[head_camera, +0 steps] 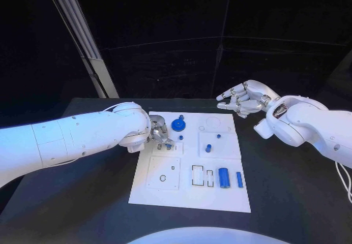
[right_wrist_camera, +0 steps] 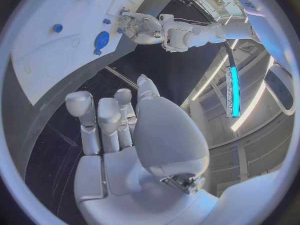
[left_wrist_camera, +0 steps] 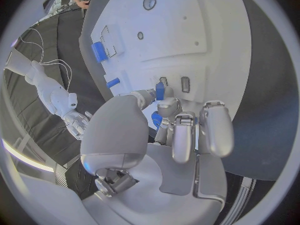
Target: Assemble the parts on the task board
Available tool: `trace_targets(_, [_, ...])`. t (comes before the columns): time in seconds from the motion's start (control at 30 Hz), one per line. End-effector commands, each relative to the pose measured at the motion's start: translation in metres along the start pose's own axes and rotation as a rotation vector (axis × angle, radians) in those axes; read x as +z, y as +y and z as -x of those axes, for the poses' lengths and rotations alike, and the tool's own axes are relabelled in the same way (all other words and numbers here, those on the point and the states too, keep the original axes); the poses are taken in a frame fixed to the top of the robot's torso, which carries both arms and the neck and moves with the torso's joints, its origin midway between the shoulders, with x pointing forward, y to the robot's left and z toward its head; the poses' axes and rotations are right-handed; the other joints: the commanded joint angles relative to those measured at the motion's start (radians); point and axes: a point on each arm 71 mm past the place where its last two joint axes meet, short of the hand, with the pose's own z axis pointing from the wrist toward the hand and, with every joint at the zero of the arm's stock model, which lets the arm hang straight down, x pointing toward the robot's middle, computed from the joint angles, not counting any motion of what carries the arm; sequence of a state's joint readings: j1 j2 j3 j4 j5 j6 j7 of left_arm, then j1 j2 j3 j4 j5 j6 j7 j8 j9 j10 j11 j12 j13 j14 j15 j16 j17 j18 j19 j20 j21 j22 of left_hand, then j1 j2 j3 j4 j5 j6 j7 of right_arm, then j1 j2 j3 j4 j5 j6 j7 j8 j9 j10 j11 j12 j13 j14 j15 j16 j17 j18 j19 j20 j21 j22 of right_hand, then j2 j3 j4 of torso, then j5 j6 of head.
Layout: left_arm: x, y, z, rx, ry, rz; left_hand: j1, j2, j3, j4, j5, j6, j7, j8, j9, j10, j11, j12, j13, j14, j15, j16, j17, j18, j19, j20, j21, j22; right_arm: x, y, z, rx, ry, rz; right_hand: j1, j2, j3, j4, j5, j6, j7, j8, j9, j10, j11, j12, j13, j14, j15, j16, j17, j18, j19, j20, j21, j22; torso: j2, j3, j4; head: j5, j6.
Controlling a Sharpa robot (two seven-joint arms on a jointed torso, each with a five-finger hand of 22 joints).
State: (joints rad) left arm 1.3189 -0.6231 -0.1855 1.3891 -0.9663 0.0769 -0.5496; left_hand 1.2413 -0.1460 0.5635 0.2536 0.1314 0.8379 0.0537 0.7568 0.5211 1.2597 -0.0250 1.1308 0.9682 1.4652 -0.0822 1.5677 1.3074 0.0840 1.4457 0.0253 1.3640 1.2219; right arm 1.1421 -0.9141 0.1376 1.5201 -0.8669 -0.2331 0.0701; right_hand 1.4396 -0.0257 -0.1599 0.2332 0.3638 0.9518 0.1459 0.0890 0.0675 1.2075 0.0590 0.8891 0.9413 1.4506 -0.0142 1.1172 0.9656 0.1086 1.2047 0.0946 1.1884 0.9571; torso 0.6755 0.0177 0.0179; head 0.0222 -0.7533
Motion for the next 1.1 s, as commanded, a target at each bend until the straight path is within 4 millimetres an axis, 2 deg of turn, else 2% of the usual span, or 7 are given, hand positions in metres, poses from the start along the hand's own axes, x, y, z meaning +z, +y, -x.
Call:
trace_targets(0.03, [-0.0003, 0.0017, -0.0001, 0.025, -0.008, 0.036, -0.001, 0.008, 0.175, -0.167, 0.003, -0.004, -0.002, 0.004, 0.001, 0.004, 0.002, 0.004, 0.002, 0.106, -0.003, 0.003, 0.263, -0.013, 0.006, -0.002, 0.002, 0.002, 0.0008, 0.0020, -0.0008, -0.008, 0.010, 0.011, -0.001, 0.007, -0.006, 0.000, 0.006, -0.007, 0.003, 0.004, 0.001, -0.008, 0.000, -0.003, -0.001, -0.001, -0.003, -0.003, -0.001, 0.020, -0.009, -0.002, -0.006, -0.001, 0.000, 0.0004, 0.0004, 0.001, -0.002])
trace_targets(0.3, [-0.0002, 0.0029, -0.0027, 0.034, 0.009, 0.044, -0.008, 0.007, 0.177, -0.169, 0.002, -0.005, -0.002, 0.006, 0.003, 0.005, 0.002, 0.008, 0.005, 0.106, -0.004, 0.003, 0.263, -0.009, 0.000, -0.002, -0.009, -0.016, 0.0016, 0.0024, -0.0018, -0.007, 0.014, 0.013, -0.001, 0.007, -0.006, 0.000, 0.006, -0.007, 0.003, 0.004, 0.001, -0.007, 0.000, -0.003, -0.001, 0.000, -0.003, -0.003, 0.000, 0.020, -0.009, -0.002, -0.006, -0.001, 0.000, 0.0002, -0.0002, 0.003, -0.004])
trace_targets(0.6, [-0.0020, 0.0051, -0.0061, 0.044, 0.031, 0.051, -0.019, 0.001, 0.177, -0.173, 0.000, -0.006, -0.004, 0.009, 0.006, 0.007, 0.001, 0.011, 0.008, 0.106, -0.004, 0.003, 0.263, -0.010, 0.003, -0.003, -0.008, -0.013, 0.0019, 0.0023, -0.0021, -0.006, 0.016, 0.013, -0.001, 0.007, -0.006, 0.000, 0.006, -0.007, 0.003, 0.004, 0.001, -0.007, 0.000, -0.003, -0.001, 0.000, -0.003, -0.003, 0.000, 0.020, -0.009, -0.002, -0.006, -0.001, -0.001, 0.0003, 0.0009, 0.004, -0.005])
trace_targets(1.1, [-0.0016, 0.0055, -0.0080, 0.044, 0.051, 0.050, -0.050, -0.003, 0.165, -0.170, -0.002, 0.002, -0.010, 0.013, 0.006, 0.013, -0.003, 0.021, 0.016, 0.106, -0.007, 0.003, 0.263, -0.012, 0.007, -0.005, -0.006, -0.006, 0.0030, -0.0010, -0.0010, -0.007, 0.021, 0.003, -0.001, 0.007, -0.006, 0.000, 0.006, -0.007, 0.003, 0.004, 0.001, -0.007, 0.000, -0.003, -0.001, 0.000, -0.003, -0.003, 0.000, 0.020, -0.009, -0.002, -0.006, -0.001, 0.000, -0.0003, -0.0008, 0.005, -0.007])
